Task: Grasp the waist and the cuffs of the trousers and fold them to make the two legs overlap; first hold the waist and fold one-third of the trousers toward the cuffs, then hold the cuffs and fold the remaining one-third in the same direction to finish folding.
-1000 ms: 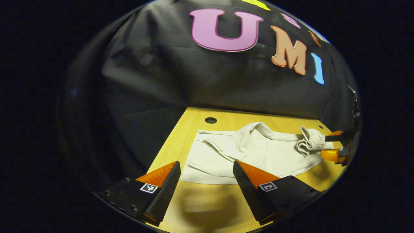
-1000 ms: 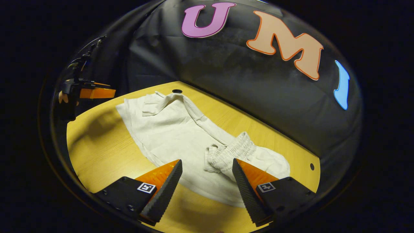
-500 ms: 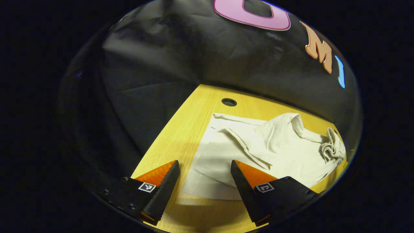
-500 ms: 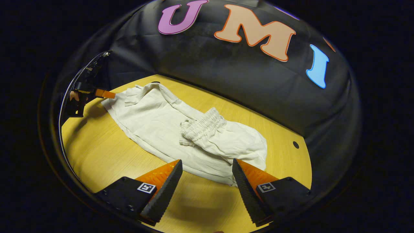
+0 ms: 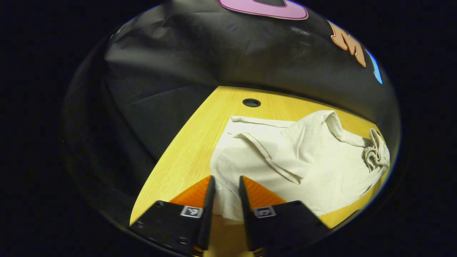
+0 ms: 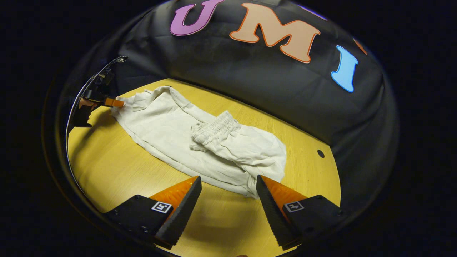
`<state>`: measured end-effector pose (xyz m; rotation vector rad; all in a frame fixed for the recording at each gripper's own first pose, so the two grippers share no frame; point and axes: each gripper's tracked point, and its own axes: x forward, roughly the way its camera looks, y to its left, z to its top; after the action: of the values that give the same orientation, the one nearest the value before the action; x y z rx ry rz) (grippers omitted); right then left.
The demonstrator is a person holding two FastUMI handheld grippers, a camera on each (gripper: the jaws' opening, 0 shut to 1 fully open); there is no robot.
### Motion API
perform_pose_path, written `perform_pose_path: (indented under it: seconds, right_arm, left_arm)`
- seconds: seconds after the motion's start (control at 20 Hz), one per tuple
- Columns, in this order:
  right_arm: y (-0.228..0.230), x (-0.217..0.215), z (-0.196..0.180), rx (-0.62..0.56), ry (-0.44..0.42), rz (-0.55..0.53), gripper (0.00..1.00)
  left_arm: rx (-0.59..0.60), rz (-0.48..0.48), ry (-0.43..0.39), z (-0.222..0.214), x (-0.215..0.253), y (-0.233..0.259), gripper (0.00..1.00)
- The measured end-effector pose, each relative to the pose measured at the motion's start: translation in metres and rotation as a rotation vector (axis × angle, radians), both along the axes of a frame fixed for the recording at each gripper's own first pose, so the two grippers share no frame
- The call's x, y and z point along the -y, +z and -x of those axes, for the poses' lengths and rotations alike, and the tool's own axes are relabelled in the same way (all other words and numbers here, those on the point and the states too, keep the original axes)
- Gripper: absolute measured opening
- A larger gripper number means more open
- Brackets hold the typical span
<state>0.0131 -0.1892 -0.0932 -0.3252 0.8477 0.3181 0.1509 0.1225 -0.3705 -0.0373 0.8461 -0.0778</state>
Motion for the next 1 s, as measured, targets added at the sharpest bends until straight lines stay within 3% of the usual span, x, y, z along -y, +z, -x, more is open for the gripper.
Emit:
perform_pose_path:
  seconds: [0.1, 0.15, 0.35, 0.55, 1.0]
  right_arm:
    - [0.001, 0.005, 0.004, -0.003, -0.005, -0.004, 0.98]
    - [0.003, 0.007, 0.005, -0.003, -0.013, -0.014, 0.98]
    - [0.012, 0.022, 0.008, 0.013, -0.04, -0.032, 0.98]
    - [0.02, 0.04, 0.011, 0.028, -0.06, -0.047, 0.98]
    - [0.032, 0.083, 0.016, 0.053, -0.091, -0.099, 0.98]
  left_arm:
    - [0.006, -0.008, 0.029, -0.004, 0.002, 0.0, 0.07]
    - [0.008, -0.016, 0.039, -0.005, 0.002, -0.001, 0.01]
    - [-0.023, 0.006, 0.013, 0.004, 0.016, 0.009, 0.0]
    - [0.068, 0.079, 0.029, -0.005, 0.035, 0.048, 0.0]
    - [0.199, 0.192, -0.038, -0.028, 0.122, 0.143, 0.0]
